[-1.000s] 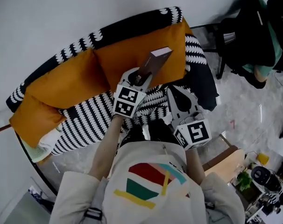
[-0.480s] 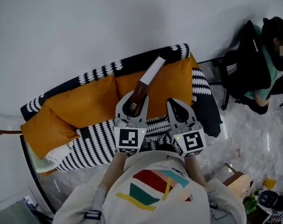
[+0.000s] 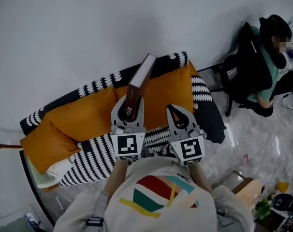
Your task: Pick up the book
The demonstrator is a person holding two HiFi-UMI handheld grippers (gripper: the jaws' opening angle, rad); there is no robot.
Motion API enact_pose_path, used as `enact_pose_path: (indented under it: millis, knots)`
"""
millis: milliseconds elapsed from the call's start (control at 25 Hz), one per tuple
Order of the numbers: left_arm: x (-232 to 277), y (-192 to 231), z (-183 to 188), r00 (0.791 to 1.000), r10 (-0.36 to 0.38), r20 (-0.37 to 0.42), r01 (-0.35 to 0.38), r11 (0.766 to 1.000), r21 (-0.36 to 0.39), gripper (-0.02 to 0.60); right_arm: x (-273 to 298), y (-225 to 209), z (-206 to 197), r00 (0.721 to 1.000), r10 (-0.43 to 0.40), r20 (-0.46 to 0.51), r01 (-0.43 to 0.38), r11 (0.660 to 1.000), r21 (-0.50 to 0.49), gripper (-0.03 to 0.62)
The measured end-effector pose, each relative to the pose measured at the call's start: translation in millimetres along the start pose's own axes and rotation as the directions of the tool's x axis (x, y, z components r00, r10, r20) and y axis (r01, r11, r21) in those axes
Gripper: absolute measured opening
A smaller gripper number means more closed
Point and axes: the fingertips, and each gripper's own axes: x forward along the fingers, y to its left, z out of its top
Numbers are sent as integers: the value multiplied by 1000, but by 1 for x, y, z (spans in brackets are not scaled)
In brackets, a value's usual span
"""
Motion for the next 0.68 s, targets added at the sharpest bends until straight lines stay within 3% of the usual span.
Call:
enact_pose_path:
  millis: [680]
  knots:
    - [2, -1, 2, 999, -52, 14, 52, 999, -3, 152, 1, -4, -3, 1000, -29, -4, 29, 1000, -6, 17]
